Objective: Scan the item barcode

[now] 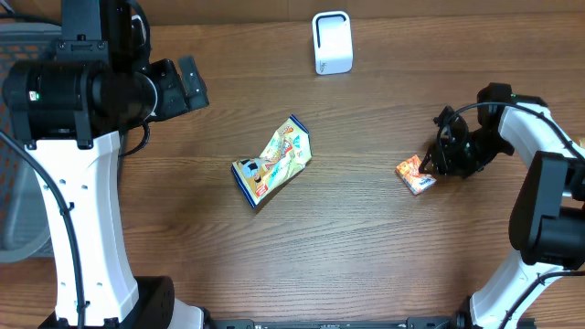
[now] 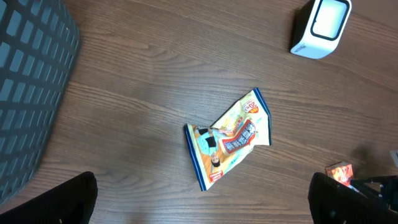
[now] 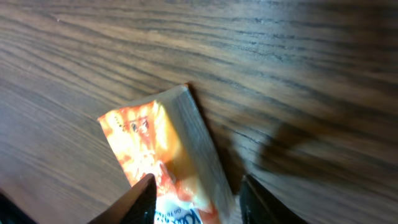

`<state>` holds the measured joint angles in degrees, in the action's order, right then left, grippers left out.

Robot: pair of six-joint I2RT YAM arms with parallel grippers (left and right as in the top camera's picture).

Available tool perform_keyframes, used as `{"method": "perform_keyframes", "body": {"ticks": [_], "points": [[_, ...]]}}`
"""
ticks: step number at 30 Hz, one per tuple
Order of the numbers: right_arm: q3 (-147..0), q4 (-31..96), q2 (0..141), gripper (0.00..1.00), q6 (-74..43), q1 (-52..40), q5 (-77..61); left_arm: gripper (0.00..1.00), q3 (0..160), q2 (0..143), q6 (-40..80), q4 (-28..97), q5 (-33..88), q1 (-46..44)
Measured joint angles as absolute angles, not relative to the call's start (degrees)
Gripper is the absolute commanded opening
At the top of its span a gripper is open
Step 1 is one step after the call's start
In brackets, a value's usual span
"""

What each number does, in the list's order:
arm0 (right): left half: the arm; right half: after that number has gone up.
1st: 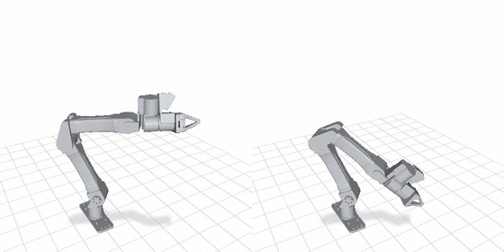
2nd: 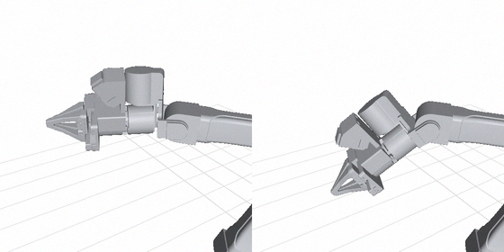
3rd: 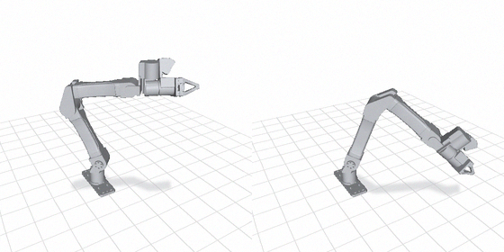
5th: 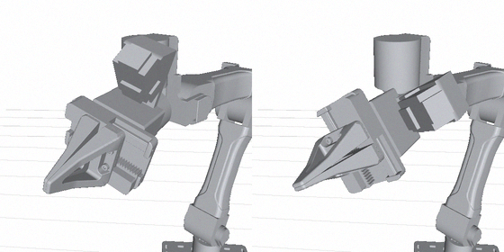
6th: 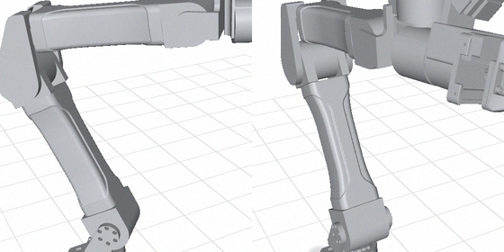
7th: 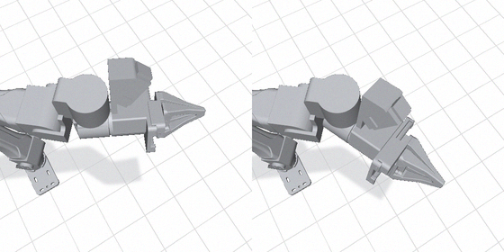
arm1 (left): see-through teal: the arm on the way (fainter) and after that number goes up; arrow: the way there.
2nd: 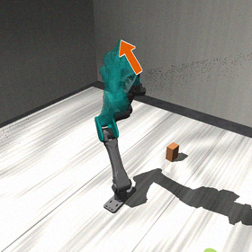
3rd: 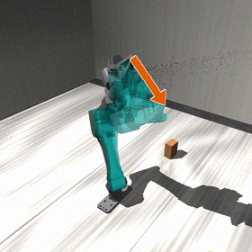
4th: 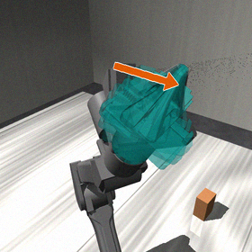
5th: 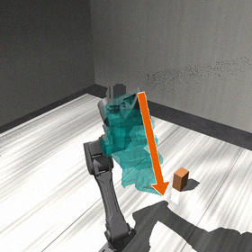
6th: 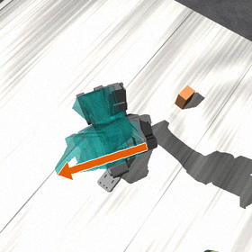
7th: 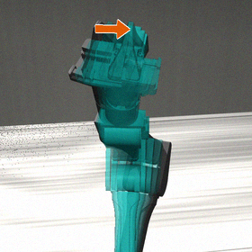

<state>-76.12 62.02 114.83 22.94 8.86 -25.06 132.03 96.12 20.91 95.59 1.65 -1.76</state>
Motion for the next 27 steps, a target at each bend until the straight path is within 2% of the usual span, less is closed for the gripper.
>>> {"method": "perform_keyframes", "body": {"ticks": [3,10,11,13,15,16,23,27], "points": [[-74.72,59.79,114.83,0.5,23.35,8.86,-25.71,1.0,132.03,96.12,20.91,95.57,1.65,-1.76],[-72.66,56.66,114.83,0.49,23.81,8.86,-28.53,1.0,132.03,96.12,20.91,95.59,1.65,-1.76],[-72.58,56.51,114.83,0.44,23.81,8.86,-28.84,1.0,132.03,96.12,20.93,95.59,1.65,-1.76],[-72.4,56.34,114.83,0.27,23.62,8.86,-29.12,0.99,132.03,96.12,20.91,95.59,1.65,-1.76],[-71.96,56.23,114.83,0.06,23.07,8.86,-29.19,1.0,132.03,96.12,20.91,95.59,1.67,-1.76],[-71.83,56.4,114.83,0.04,23.03,8.86,-29.45,1.0,132.03,96.12,20.91,95.59,1.65,-1.76],[-71.81,56.34,114.83,0.04,17.93,8.86,-30.76,1.0,132.03,96.12,20.91,95.57,1.65,-1.76],[-71.81,55.92,114.83,0.04,15.22,8.86,-37.17,1.0,132.03,96.12,20.91,95.57,1.65,-1.76]]}}
